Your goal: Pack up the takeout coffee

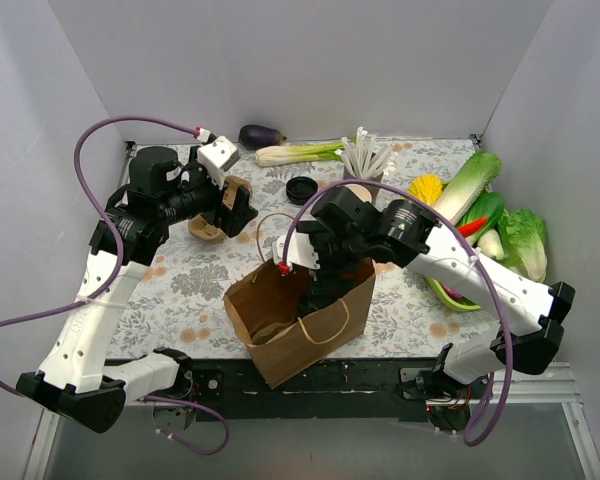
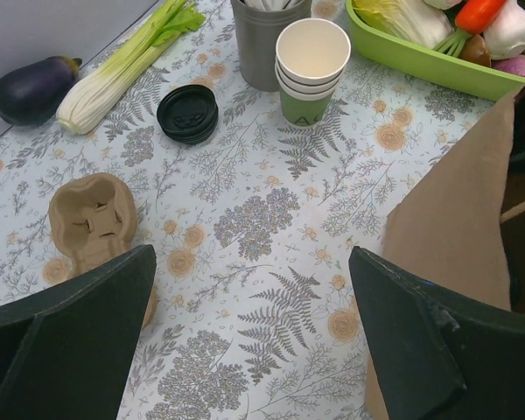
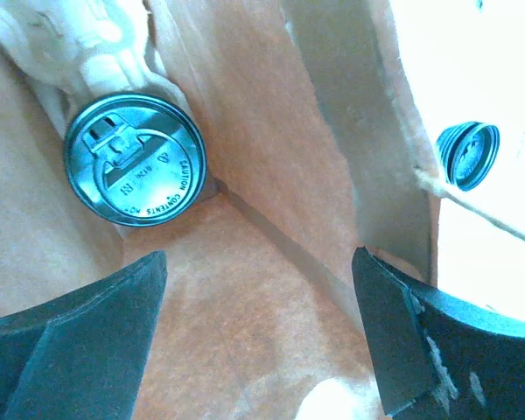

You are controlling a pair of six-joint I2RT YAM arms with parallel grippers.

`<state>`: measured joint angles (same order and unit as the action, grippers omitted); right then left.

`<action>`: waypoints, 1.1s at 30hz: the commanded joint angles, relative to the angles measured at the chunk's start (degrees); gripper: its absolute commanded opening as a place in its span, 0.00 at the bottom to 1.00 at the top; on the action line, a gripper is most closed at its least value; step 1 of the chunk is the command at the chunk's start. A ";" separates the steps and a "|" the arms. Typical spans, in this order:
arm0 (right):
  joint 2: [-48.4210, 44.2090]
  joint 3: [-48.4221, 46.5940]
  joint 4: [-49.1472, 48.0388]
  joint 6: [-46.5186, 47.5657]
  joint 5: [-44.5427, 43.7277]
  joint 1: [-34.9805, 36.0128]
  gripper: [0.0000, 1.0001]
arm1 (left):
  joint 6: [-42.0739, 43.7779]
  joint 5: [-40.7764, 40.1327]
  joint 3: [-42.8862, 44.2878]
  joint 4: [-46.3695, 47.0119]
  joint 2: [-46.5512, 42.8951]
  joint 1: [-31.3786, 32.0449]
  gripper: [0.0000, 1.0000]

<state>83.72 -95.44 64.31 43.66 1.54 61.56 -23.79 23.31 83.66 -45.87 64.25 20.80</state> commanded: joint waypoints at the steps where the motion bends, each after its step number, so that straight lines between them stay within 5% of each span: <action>1: -3.48 0.52 0.02 3.18 8.11 -0.12 0.93 | 0.85 0.42 1.60 0.60 -0.35 -0.14 0.95; 10: -4.18 -6.42 6.16 6.26 15.95 -0.12 0.88 | 0.94 0.86 2.30 -0.80 -0.09 -0.23 0.94; 21: -9.62 -7.04 5.13 6.00 9.81 -0.12 0.81 | 1.38 3.04 3.61 -2.56 0.88 -0.23 0.94; 29: -10.16 -9.66 3.27 3.10 5.23 -1.18 0.74 | 0.59 10.78 14.57 -10.90 -0.62 -0.14 0.93; 33: -10.16 -11.09 3.01 2.31 3.47 -2.32 0.72 | 6.98 17.19 19.34 -25.81 0.88 -0.23 0.91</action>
<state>74.08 -103.31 68.95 47.46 7.60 60.34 -21.85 32.73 98.28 -57.76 65.67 20.80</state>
